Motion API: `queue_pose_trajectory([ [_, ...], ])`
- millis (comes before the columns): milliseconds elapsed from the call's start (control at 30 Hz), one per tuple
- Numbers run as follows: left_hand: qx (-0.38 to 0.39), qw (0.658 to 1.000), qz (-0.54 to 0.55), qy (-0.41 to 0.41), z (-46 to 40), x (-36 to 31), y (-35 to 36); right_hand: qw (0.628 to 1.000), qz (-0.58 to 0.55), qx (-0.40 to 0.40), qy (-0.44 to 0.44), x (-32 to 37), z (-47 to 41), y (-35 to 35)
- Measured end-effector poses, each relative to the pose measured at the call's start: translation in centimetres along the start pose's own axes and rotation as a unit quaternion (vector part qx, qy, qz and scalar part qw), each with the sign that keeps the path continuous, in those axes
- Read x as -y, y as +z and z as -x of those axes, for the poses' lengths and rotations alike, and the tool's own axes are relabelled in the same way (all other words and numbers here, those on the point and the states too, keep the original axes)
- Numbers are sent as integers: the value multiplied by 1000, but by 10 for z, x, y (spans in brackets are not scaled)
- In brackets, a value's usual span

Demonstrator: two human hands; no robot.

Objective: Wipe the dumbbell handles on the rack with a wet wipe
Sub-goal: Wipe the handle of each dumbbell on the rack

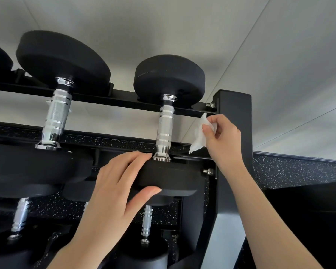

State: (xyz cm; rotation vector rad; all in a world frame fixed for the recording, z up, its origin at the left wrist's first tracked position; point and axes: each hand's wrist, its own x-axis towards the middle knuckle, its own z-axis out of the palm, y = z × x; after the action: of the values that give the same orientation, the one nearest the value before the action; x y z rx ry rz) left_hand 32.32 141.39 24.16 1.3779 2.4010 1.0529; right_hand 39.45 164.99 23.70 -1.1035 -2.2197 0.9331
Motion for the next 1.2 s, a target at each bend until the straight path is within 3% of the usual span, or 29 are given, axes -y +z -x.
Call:
queue_pose_trajectory([
  [400,-20,998,-45,28,30,5,-7,990,132,-40,38,-12,78,-47],
  [567,16,998,-58,22,87,19,-12,987,146,-35,57,-10,141,-51],
  [833,104,988,-114,-9,185,60,4,991,108,26,69,-6,229,-5],
  [1200,192,971,-137,-45,269,86,82,980,76,108,147,-71,308,70],
])
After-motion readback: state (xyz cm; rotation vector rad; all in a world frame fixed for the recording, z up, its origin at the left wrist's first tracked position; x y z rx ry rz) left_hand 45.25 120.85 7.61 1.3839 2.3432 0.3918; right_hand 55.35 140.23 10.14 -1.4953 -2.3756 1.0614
